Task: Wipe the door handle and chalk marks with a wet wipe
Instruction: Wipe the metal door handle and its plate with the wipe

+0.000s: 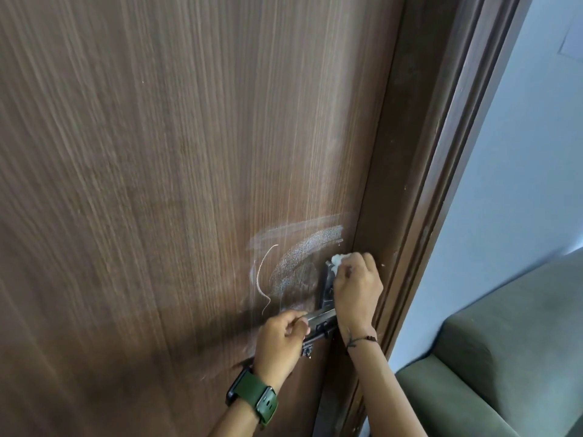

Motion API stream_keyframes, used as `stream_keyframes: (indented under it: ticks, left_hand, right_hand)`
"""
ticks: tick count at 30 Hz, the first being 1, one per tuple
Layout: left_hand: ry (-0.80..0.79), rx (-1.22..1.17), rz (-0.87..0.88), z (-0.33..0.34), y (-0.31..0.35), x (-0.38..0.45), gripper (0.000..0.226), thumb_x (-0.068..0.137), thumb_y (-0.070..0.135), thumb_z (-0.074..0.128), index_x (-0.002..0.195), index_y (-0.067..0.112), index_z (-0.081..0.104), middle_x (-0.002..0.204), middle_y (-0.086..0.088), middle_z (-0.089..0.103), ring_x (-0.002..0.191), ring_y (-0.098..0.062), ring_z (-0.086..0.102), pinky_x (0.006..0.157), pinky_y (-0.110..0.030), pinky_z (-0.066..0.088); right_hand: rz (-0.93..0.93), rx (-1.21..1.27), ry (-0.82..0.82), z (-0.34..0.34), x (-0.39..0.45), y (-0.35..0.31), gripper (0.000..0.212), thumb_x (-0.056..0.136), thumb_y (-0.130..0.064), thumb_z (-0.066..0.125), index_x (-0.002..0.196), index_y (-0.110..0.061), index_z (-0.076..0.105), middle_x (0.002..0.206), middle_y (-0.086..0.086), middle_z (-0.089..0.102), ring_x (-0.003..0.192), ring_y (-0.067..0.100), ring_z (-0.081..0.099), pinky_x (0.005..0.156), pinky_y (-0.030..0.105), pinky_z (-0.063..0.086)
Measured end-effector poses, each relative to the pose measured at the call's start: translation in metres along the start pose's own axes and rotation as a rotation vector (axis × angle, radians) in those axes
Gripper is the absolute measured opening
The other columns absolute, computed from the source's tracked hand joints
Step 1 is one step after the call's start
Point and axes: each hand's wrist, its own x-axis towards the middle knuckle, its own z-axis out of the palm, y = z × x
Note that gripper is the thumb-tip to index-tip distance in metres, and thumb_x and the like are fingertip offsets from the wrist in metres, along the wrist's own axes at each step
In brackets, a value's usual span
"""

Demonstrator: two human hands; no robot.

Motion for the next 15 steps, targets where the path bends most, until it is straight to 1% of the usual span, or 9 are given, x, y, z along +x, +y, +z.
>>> stream_keyframes:
  ticks: [2, 3, 4, 7, 9, 12, 14, 15]
  left_hand:
    - [0.019, 0.010, 0.016, 0.000, -0.002, -0.001, 0.017, 0.088, 0.015, 0.055, 0.099, 0.015, 0.068, 0.082, -0.002, 0.073, 0.081, -0.014, 0.069, 0.079, -0.034, 0.055]
    - [0.019, 0.011, 0.024, -0.001, -0.003, -0.001, 0.018, 0.088, 0.015, 0.055, 0.100, 0.015, 0.068, 0.082, -0.001, 0.073, 0.080, -0.013, 0.068, 0.078, -0.033, 0.054]
    - [0.010, 0.004, 0.025, -0.001, -0.003, 0.000, 0.018, 0.088, 0.015, 0.055, 0.101, 0.015, 0.068, 0.083, -0.001, 0.073, 0.080, -0.013, 0.068, 0.078, -0.033, 0.054]
    - [-0.021, -0.046, 0.005, -0.001, -0.002, 0.001, 0.020, 0.088, 0.012, 0.055, 0.104, 0.012, 0.066, 0.091, -0.005, 0.072, 0.087, -0.016, 0.068, 0.084, -0.034, 0.054]
    - [-0.034, -0.081, -0.017, -0.001, -0.002, 0.001, 0.020, 0.088, 0.010, 0.054, 0.105, 0.009, 0.066, 0.093, -0.007, 0.071, 0.090, -0.019, 0.068, 0.088, -0.036, 0.053]
    - [-0.042, -0.074, -0.037, -0.001, -0.003, 0.001, 0.020, 0.089, 0.013, 0.055, 0.106, 0.012, 0.065, 0.087, -0.002, 0.071, 0.087, -0.016, 0.067, 0.083, -0.029, 0.051]
    - [-0.031, -0.069, -0.040, -0.001, -0.003, 0.002, 0.020, 0.089, 0.014, 0.055, 0.106, 0.013, 0.065, 0.086, -0.002, 0.071, 0.086, -0.016, 0.067, 0.082, -0.029, 0.051]
    - [-0.027, -0.064, -0.039, 0.000, -0.003, 0.001, 0.020, 0.089, 0.014, 0.055, 0.105, 0.013, 0.066, 0.087, -0.003, 0.072, 0.087, -0.017, 0.068, 0.084, -0.031, 0.051]
  right_hand:
    - [0.033, -0.028, -0.069, -0.001, -0.015, 0.009, 0.014, 0.077, 0.011, 0.058, 0.071, -0.002, 0.059, 0.075, 0.010, 0.057, 0.059, 0.027, 0.053, 0.050, 0.019, 0.028]
    - [0.049, -0.017, -0.075, -0.002, -0.019, 0.012, 0.014, 0.079, 0.009, 0.058, 0.073, -0.003, 0.060, 0.076, 0.010, 0.058, 0.059, 0.027, 0.054, 0.049, 0.017, 0.025]
    - [0.056, 0.004, -0.055, -0.004, -0.016, 0.012, 0.013, 0.080, 0.008, 0.057, 0.075, -0.004, 0.062, 0.077, 0.009, 0.058, 0.060, 0.026, 0.055, 0.050, 0.017, 0.026]
    - [0.043, -0.002, 0.044, -0.010, 0.008, -0.001, 0.014, 0.083, 0.005, 0.056, 0.085, -0.004, 0.066, 0.082, 0.011, 0.063, 0.066, 0.025, 0.058, 0.058, 0.023, 0.033]
    - [0.051, -0.068, -0.017, -0.009, 0.019, -0.011, 0.016, 0.085, 0.004, 0.051, 0.086, -0.002, 0.065, 0.085, 0.014, 0.065, 0.070, 0.031, 0.060, 0.058, 0.026, 0.034]
    - [0.080, -0.191, -0.117, -0.006, 0.020, -0.015, 0.016, 0.089, -0.001, 0.044, 0.093, -0.002, 0.060, 0.092, 0.016, 0.066, 0.079, 0.035, 0.062, 0.057, 0.029, 0.035]
    - [0.060, -0.263, -0.154, -0.008, 0.017, -0.013, 0.017, 0.089, -0.002, 0.044, 0.099, -0.004, 0.058, 0.098, 0.015, 0.066, 0.084, 0.036, 0.063, 0.057, 0.030, 0.037]
    - [0.039, -0.266, -0.148, -0.009, 0.017, -0.012, 0.018, 0.087, 0.001, 0.046, 0.099, -0.003, 0.058, 0.098, 0.015, 0.065, 0.084, 0.037, 0.063, 0.057, 0.032, 0.039]
